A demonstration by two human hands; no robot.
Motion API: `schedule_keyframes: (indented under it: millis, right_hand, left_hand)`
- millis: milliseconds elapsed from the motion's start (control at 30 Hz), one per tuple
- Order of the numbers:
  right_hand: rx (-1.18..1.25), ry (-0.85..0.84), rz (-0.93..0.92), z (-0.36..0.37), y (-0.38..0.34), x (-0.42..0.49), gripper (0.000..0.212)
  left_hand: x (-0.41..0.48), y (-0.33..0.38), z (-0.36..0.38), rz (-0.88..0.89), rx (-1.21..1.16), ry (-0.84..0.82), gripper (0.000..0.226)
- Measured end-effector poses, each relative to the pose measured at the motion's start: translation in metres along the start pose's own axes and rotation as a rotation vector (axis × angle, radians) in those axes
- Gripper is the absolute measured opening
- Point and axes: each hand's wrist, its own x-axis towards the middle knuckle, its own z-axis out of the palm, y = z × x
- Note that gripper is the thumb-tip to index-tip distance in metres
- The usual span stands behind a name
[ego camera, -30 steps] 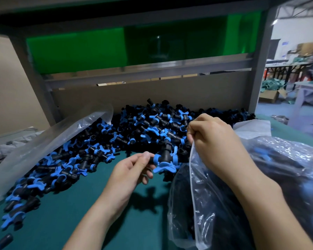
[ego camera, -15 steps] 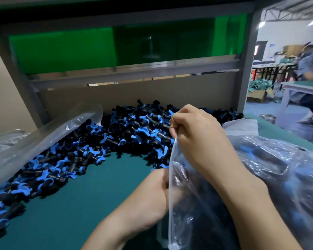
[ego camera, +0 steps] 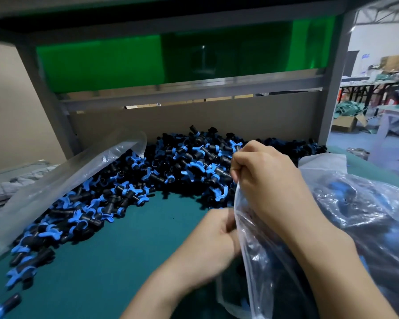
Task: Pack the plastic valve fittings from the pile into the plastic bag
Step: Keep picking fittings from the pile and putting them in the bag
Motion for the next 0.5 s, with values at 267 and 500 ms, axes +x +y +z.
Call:
schedule_keyframes:
  millis: [267,500]
  right_hand:
    - [-0.078,-0.027,0.054,0.012,0.011,-0.001,0.032]
    - [-0.080,-0.031,0.057,0.014,0.013,-0.001,0.030]
  left_hand:
    - [-0.028,-0.091,-0.100,-0.405,0.655,0.709,0.030]
    - [-0.030,-0.131,-0.137,-0.754,1.060,0.851,0.057]
